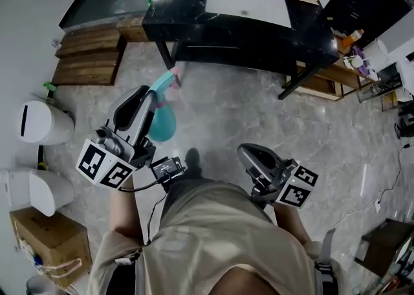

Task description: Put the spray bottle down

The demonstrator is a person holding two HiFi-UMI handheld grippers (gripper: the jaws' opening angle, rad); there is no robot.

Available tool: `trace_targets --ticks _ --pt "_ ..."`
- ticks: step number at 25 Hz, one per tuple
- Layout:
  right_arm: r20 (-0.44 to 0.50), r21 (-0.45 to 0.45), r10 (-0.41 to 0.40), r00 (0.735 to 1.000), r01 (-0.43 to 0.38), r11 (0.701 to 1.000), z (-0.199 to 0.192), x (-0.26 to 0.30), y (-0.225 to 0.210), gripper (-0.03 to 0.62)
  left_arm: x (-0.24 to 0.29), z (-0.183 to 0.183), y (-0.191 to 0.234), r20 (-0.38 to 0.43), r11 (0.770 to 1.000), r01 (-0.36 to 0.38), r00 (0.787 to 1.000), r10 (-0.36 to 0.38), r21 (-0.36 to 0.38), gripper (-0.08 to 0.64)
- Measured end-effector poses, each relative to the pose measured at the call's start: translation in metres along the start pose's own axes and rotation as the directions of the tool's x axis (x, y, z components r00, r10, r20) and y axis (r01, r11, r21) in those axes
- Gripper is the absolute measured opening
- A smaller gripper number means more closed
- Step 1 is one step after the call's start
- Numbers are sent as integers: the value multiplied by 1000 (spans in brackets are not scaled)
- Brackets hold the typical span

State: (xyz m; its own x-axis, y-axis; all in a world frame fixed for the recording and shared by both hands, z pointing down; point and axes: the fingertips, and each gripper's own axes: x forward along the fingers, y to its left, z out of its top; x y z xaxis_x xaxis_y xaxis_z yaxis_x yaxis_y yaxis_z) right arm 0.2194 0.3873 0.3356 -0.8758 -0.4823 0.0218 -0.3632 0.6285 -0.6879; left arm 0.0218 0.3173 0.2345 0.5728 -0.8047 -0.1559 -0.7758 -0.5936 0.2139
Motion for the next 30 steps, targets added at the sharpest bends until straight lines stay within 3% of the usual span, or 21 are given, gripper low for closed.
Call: trace_targets --ticks 13,26,30 --pt "-87 -8 -63 994 62 998 18 80 -24 21 14 0 86 21 997 14 1000 -13 -76 60" --pt "-108 13 -49 993 51 999 36 159 -50 21 25 8 143 5 996 74 997 -74 -53 60" --pt "-140 21 -19 990 22 1000 34 188 -51 21 22 11 164 17 996 58 998 -57 -67 61"
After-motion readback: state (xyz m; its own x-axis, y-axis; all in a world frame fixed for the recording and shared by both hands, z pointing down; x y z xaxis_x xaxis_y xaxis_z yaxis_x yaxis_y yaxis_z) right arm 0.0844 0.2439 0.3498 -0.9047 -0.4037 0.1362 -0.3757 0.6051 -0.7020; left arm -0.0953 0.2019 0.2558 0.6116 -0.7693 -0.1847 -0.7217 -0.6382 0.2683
